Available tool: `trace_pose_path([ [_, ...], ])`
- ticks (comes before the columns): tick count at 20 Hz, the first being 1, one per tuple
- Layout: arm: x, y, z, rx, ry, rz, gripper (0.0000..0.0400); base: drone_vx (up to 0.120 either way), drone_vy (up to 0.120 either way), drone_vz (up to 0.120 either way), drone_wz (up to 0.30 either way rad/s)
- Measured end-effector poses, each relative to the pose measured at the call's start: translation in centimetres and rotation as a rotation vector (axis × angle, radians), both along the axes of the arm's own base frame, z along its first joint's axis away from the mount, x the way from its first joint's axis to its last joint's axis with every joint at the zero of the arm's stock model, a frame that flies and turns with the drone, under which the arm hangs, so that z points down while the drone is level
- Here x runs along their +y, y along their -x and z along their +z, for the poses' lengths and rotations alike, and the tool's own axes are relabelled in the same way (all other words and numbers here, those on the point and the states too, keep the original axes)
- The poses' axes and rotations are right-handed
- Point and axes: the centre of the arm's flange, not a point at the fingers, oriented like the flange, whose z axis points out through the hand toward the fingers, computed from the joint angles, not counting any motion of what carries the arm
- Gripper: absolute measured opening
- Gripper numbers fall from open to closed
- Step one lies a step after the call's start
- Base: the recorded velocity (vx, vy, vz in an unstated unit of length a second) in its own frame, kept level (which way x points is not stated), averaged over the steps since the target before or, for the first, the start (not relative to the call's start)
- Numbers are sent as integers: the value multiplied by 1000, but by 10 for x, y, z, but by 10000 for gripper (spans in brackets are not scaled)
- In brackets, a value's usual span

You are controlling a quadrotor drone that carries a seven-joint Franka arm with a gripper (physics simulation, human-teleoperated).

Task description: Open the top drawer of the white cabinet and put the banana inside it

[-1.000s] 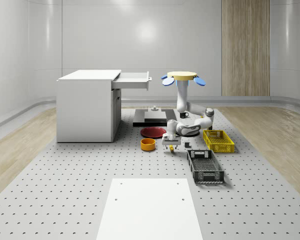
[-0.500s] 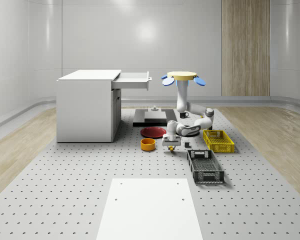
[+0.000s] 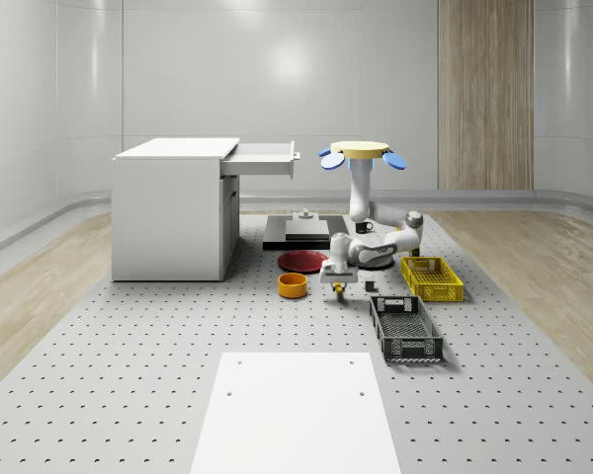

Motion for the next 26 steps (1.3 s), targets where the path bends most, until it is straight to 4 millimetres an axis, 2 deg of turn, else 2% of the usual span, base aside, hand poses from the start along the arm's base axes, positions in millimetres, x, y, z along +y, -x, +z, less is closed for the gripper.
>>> trace_pose_path([
  [8,0,0,-29,0,0,-22,193,-10,0,110,0],
  [26,0,0,-37,0,0,-28,193,-120,0,120,0],
])
